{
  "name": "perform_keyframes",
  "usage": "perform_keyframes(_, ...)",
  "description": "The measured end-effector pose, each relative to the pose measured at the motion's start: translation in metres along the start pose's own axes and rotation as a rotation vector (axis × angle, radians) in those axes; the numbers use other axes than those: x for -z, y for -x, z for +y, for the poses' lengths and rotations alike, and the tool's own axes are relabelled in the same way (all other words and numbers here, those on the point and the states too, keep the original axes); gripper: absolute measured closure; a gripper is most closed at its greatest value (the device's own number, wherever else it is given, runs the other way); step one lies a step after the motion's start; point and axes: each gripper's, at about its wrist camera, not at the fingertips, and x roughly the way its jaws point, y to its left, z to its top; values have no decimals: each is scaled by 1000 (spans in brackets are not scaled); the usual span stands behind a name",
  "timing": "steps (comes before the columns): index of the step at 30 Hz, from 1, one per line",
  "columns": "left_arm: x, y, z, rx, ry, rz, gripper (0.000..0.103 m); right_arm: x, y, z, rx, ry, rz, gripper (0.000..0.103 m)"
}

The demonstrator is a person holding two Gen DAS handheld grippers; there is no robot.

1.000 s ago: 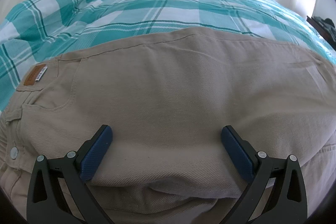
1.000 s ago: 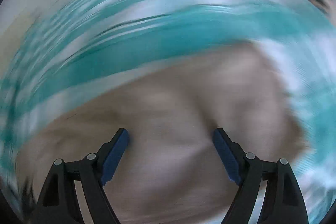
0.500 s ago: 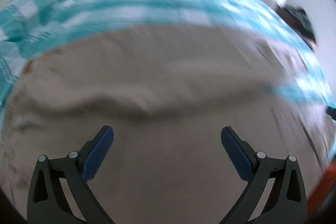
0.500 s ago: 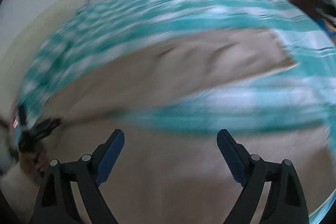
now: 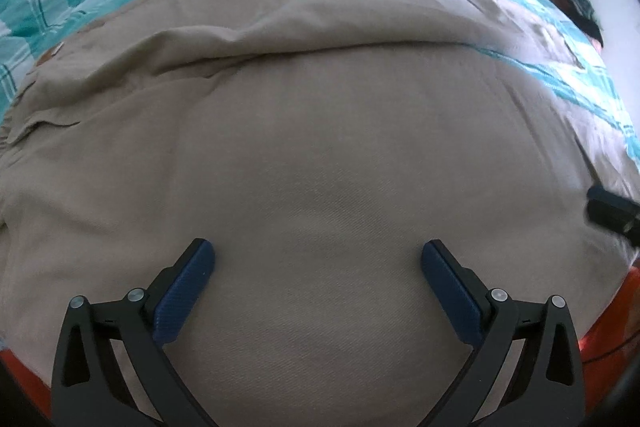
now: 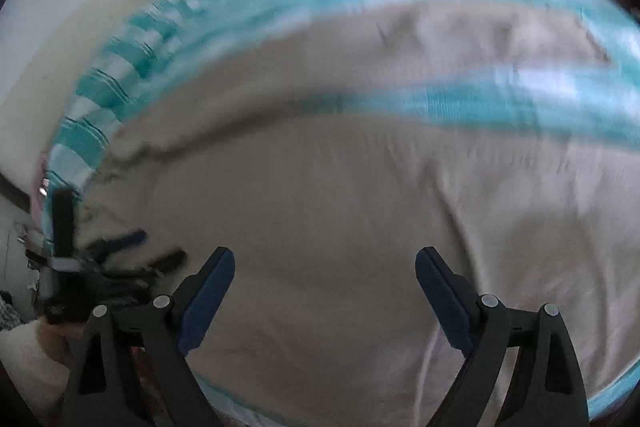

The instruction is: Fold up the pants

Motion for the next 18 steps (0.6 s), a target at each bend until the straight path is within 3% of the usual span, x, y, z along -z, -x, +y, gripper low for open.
perform_keyframes(1, 2, 0, -1, -5, -8, -11, 0, 5, -8, -4, 4, -15, 21, 11)
perform_keyframes(5, 8, 0, -4, -23, -28, -57, 1, 18, -10, 0, 26, 13, -31, 10)
perform_keyframes(12, 8, -1, -5, -26, -43, -53, 1, 22, -17, -2, -3, 25, -25, 0)
perform_keyframes(18, 9, -1, -5, -30, -48, -54, 1, 26, -23, 4, 21, 69, -45, 0)
